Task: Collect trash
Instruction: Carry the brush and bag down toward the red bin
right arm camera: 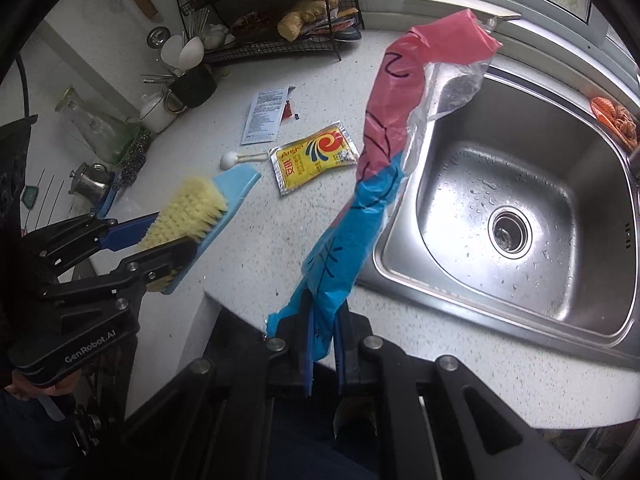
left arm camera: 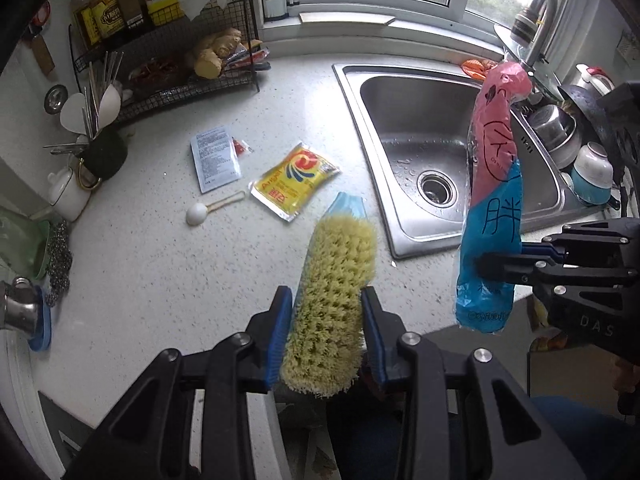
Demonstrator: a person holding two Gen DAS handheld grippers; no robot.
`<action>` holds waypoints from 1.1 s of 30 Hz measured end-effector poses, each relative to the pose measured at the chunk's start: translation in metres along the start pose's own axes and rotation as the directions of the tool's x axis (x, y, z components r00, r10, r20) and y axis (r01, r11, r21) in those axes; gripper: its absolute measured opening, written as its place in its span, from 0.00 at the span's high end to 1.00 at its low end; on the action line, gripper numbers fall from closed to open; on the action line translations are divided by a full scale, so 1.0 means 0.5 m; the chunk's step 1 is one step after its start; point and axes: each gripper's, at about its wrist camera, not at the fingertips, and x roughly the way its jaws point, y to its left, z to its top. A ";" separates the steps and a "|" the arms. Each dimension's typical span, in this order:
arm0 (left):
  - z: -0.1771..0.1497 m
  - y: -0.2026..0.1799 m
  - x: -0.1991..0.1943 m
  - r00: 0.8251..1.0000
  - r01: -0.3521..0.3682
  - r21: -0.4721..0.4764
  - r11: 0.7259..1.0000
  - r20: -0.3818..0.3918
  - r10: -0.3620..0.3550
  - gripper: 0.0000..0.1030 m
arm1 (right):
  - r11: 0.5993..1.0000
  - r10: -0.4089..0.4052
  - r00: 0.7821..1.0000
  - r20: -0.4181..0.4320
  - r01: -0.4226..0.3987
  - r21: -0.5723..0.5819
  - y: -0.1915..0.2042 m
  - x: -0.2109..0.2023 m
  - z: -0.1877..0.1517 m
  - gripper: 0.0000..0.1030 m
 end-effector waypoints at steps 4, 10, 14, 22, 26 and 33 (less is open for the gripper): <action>-0.059 -0.057 -0.028 1.000 -0.003 0.010 1.000 0.006 0.003 0.68 | 1.000 -0.007 1.000 0.020 0.007 0.005 -0.013 -0.034 -0.075 0.93; -0.146 -0.134 -0.037 1.000 0.003 0.049 0.999 -0.009 -0.003 0.68 | 0.999 -0.029 0.999 0.040 0.029 0.019 -0.029 -0.058 -0.186 0.93; -0.200 -0.167 -0.018 0.999 0.023 0.061 0.998 -0.035 -0.021 0.68 | 0.998 -0.020 0.999 0.032 0.018 0.054 -0.036 -0.049 -0.240 0.93; -0.292 -0.204 0.124 0.986 0.104 0.059 0.993 -0.133 -0.095 0.68 | 0.991 -0.043 0.998 -0.052 0.049 0.125 -0.062 0.062 -0.343 0.93; -0.339 -0.224 0.228 0.982 0.102 0.066 0.993 -0.168 -0.089 0.68 | 0.986 -0.048 0.995 -0.092 0.062 0.152 -0.090 0.148 -0.383 0.93; -0.394 -0.249 0.399 0.968 0.129 0.033 0.991 -0.220 -0.119 0.68 | 0.981 -0.055 0.988 -0.144 0.081 0.177 -0.143 0.305 -0.417 0.93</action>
